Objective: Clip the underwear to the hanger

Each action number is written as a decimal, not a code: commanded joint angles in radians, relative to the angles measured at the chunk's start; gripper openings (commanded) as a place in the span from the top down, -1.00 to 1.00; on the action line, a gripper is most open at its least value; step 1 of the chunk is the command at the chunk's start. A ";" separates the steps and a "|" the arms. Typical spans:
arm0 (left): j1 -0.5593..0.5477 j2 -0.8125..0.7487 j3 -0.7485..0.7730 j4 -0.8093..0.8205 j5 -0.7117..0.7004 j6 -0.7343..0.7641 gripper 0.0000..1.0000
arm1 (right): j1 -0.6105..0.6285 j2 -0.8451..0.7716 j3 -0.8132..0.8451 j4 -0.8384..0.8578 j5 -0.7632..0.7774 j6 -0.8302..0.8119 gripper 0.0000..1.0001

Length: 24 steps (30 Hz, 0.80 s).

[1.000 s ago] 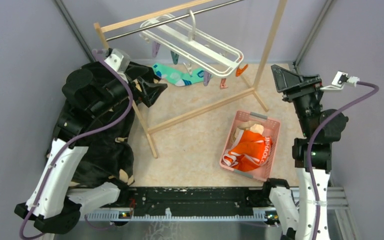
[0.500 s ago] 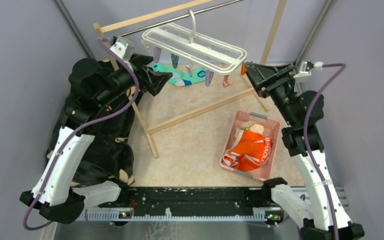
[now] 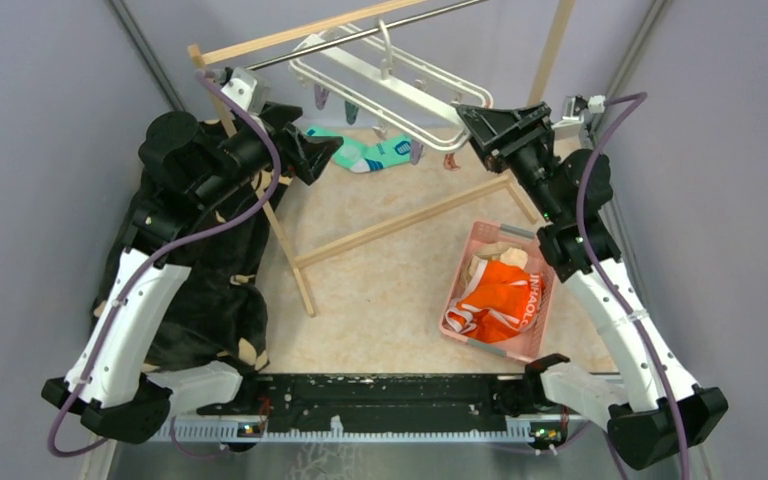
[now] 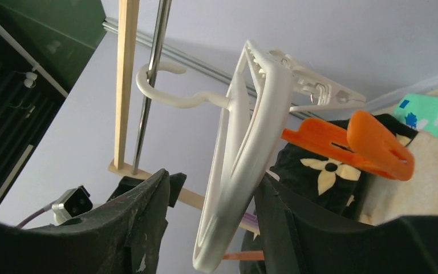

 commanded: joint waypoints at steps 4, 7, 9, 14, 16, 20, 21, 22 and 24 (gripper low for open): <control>0.004 0.023 0.051 0.016 -0.040 0.018 -1.00 | 0.031 0.047 0.077 0.100 -0.040 0.000 -0.04; 0.003 0.037 0.069 0.009 -0.042 0.026 -1.00 | 0.032 0.048 0.066 0.098 -0.053 -0.006 0.06; 0.003 0.045 0.080 0.006 -0.046 0.032 -1.00 | 0.032 0.049 0.066 0.088 -0.063 -0.023 0.13; 0.004 0.065 0.103 -0.007 -0.061 0.039 -1.00 | 0.032 0.054 0.069 0.070 -0.085 -0.064 0.40; 0.003 0.074 0.114 -0.015 -0.083 0.040 -1.00 | 0.032 0.063 0.075 0.079 -0.112 -0.081 0.53; 0.003 0.081 0.133 -0.023 -0.110 0.045 -1.00 | 0.032 0.091 0.081 0.130 -0.159 -0.111 0.68; 0.004 0.081 0.135 -0.026 -0.116 0.047 -1.00 | 0.031 0.097 0.083 0.145 -0.167 -0.119 0.73; 0.004 0.081 0.137 -0.028 -0.122 0.050 -1.00 | 0.030 0.103 0.085 0.165 -0.177 -0.130 0.79; 0.004 0.084 0.141 -0.032 -0.129 0.056 -1.00 | 0.030 0.116 0.097 0.181 -0.192 -0.158 0.86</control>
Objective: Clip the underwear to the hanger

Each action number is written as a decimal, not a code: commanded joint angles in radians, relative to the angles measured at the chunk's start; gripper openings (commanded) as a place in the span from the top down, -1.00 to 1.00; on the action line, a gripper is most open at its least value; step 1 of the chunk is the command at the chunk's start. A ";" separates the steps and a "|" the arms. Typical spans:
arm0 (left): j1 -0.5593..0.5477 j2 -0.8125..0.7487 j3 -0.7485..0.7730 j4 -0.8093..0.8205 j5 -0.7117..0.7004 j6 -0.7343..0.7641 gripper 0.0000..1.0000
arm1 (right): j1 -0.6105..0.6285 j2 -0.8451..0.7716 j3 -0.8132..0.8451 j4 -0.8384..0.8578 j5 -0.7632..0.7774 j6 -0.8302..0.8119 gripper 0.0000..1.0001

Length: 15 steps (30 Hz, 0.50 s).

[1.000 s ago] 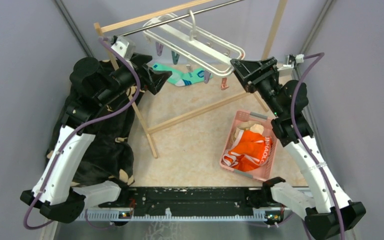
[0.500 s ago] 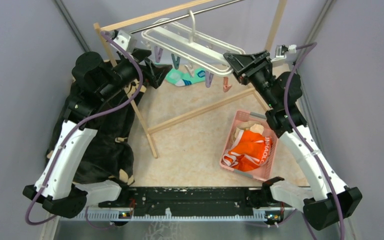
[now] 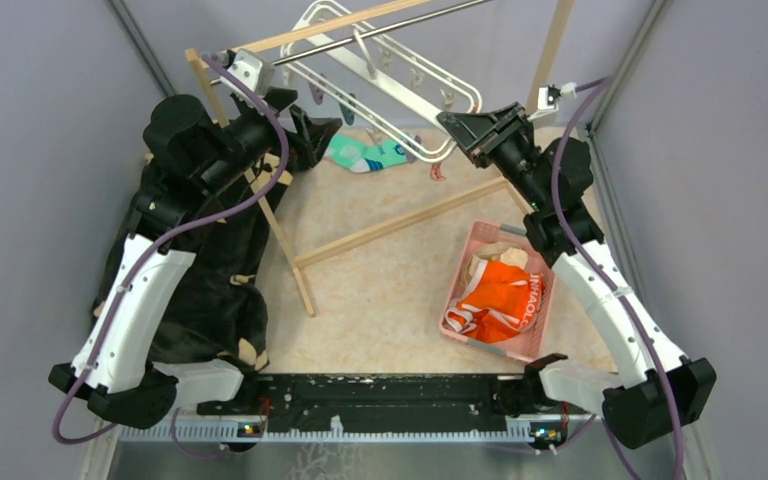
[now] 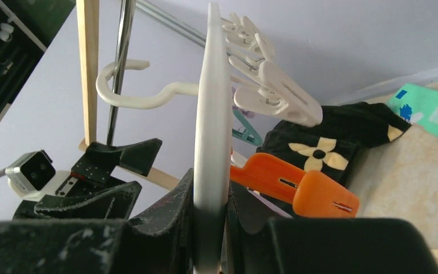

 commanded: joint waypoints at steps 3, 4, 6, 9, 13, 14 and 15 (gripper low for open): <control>0.004 0.009 0.049 -0.020 -0.052 0.032 -0.99 | -0.001 0.023 0.079 0.166 -0.110 -0.115 0.94; 0.004 0.013 0.053 -0.023 -0.055 0.034 -1.00 | -0.008 0.025 0.074 0.193 -0.117 -0.118 0.97; 0.003 0.016 0.058 -0.026 -0.062 0.036 -1.00 | -0.027 0.032 0.068 0.234 -0.130 -0.110 1.00; 0.003 0.025 0.066 -0.031 -0.071 0.039 -1.00 | -0.067 0.062 0.050 0.349 -0.168 -0.049 1.00; 0.003 0.032 0.066 -0.034 -0.072 0.039 -1.00 | -0.126 0.133 0.029 0.576 -0.224 0.078 1.00; 0.003 0.033 0.068 -0.035 -0.071 0.040 -1.00 | -0.136 0.156 0.032 0.623 -0.233 0.110 1.00; 0.003 0.034 0.069 -0.035 -0.071 0.039 -1.00 | -0.140 0.178 0.038 0.667 -0.239 0.137 1.00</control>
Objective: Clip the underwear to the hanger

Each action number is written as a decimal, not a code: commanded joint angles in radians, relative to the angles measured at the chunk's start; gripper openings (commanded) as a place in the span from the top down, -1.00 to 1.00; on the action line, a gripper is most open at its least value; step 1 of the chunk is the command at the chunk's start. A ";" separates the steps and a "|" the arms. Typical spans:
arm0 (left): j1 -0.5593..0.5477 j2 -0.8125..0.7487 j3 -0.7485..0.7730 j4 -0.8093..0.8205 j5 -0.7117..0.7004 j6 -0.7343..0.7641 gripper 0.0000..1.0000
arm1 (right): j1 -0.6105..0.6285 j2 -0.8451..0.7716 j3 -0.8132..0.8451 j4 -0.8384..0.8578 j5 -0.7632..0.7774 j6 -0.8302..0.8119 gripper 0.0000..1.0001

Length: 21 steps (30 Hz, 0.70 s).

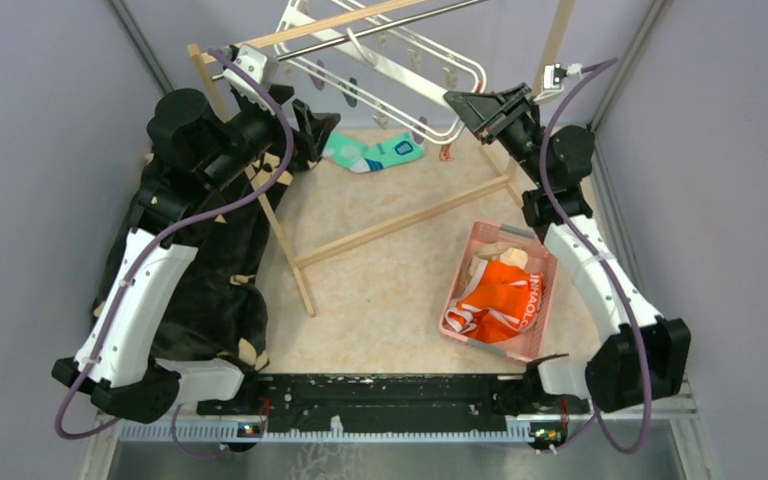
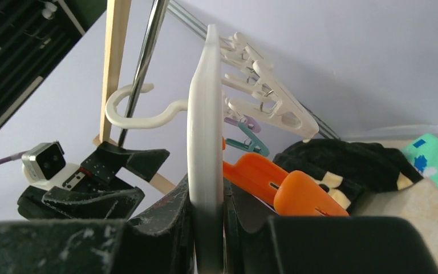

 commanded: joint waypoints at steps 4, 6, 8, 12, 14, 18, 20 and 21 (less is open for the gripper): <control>0.004 0.009 0.034 -0.006 -0.020 0.012 -1.00 | -0.032 0.124 0.084 0.459 -0.097 0.194 1.00; 0.003 0.010 0.034 -0.007 -0.022 0.015 -1.00 | -0.031 0.149 0.106 0.483 -0.101 0.214 1.00; 0.003 0.011 0.034 -0.008 -0.023 0.017 -1.00 | -0.033 0.166 0.122 0.506 -0.105 0.227 1.00; 0.003 0.012 0.033 -0.006 -0.026 0.019 -1.00 | -0.037 0.192 0.132 0.561 -0.105 0.272 1.00; 0.004 0.014 0.033 -0.006 -0.025 0.019 -1.00 | -0.044 0.206 0.131 0.604 -0.098 0.310 1.00; 0.004 0.018 0.035 -0.006 -0.024 0.019 -1.00 | -0.055 0.236 0.150 0.681 -0.095 0.363 1.00; 0.003 0.019 0.035 -0.005 -0.025 0.020 -0.99 | -0.056 0.245 0.162 0.690 -0.102 0.366 1.00; 0.003 0.019 0.036 -0.006 -0.025 0.020 -0.99 | -0.057 0.248 0.165 0.693 -0.105 0.364 1.00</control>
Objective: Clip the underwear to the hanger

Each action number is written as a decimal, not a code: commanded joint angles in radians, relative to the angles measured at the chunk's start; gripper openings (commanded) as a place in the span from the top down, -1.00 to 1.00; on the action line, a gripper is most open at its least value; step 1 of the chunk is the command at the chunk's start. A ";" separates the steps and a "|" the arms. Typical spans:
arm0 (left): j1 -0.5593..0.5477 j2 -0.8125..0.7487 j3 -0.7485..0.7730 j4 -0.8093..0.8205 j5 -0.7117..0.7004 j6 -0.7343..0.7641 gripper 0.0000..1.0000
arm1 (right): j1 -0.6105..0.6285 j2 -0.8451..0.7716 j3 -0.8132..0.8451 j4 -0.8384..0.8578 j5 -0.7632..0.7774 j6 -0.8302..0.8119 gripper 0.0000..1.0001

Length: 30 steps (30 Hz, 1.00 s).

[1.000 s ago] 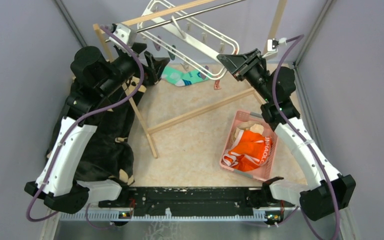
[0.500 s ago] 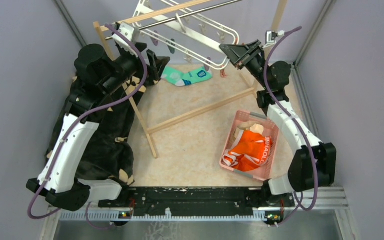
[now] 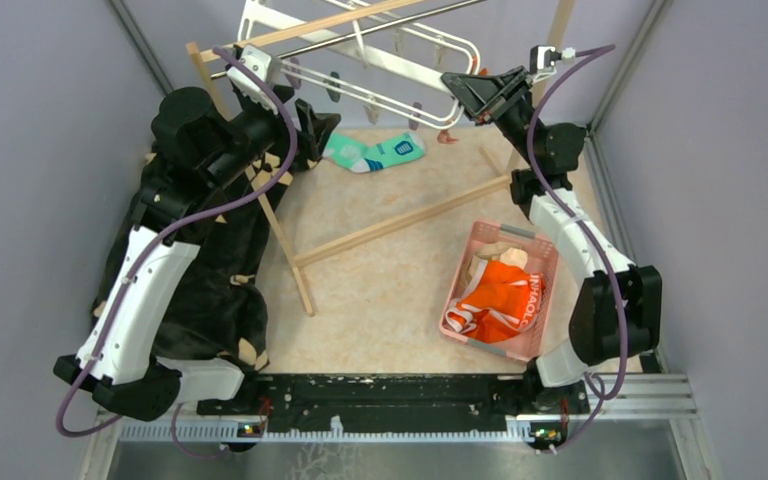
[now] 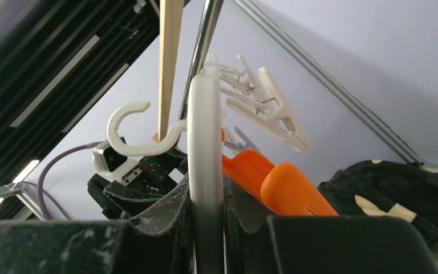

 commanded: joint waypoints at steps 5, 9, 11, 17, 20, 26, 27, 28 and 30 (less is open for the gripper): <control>0.004 0.007 0.034 0.005 -0.021 0.013 -1.00 | -0.017 -0.001 0.089 0.232 0.005 0.064 1.00; 0.004 0.006 0.035 0.003 -0.024 0.014 -1.00 | -0.027 -0.014 0.055 0.250 -0.021 0.063 1.00; 0.004 0.006 0.036 0.002 -0.021 0.014 -0.99 | -0.034 -0.028 0.029 0.247 -0.030 0.062 1.00; 0.004 0.003 0.037 0.003 -0.019 0.012 -1.00 | -0.051 -0.111 -0.081 0.141 -0.043 -0.014 1.00; 0.002 0.003 0.040 0.002 -0.008 0.009 -0.99 | -0.057 -0.154 -0.115 0.078 -0.048 -0.049 1.00; 0.004 -0.010 0.035 0.002 0.014 0.013 -0.99 | -0.063 -0.253 -0.188 -0.119 -0.037 -0.162 1.00; 0.003 -0.014 0.033 0.002 0.019 0.013 -0.99 | -0.062 -0.277 -0.205 -0.172 -0.023 -0.192 1.00; 0.004 -0.018 0.029 0.002 0.023 0.014 -0.99 | -0.062 -0.313 -0.221 -0.219 -0.004 -0.221 1.00; 0.004 -0.031 0.017 0.004 0.032 0.012 -0.99 | -0.062 -0.375 -0.256 -0.344 0.050 -0.287 1.00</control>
